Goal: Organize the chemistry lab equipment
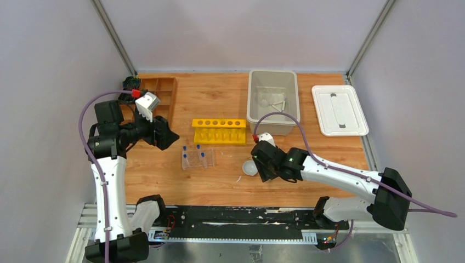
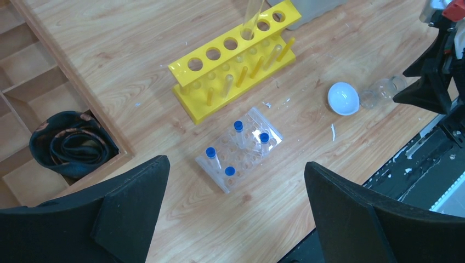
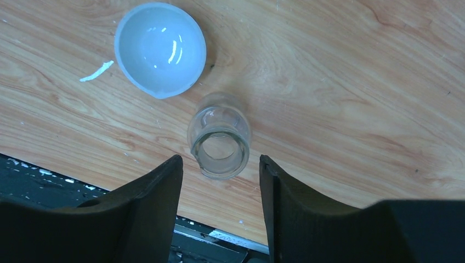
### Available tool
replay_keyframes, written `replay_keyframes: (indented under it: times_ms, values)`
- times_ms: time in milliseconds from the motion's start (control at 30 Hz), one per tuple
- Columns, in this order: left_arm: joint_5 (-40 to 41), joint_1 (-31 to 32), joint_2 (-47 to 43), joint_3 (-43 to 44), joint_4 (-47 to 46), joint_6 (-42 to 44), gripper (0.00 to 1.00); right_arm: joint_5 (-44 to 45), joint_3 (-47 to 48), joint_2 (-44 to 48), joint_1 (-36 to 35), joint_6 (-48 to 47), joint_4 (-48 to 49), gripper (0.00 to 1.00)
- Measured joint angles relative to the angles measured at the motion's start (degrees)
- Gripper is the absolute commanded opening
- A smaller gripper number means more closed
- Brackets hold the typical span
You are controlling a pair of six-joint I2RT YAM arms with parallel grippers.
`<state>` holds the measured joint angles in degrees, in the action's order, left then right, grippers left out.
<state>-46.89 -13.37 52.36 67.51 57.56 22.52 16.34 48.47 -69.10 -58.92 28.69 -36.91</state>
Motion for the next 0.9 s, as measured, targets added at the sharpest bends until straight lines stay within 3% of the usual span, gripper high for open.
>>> replay_keyframes:
  times_ms: [233,567,900]
  values:
    - [0.11,0.00,0.94,0.52,0.07,0.02,1.00,0.79,-2.73,-0.28,0.02,0.11,1.49,0.50]
    - [0.04,0.00,0.87,0.52,0.07,0.04,1.00,0.76,-3.21,-0.26,0.04,0.00,3.61,0.55]
    - [0.37,0.00,0.37,0.50,0.09,0.98,0.99,0.90,-3.21,-0.26,0.31,-0.52,5.73,0.43]
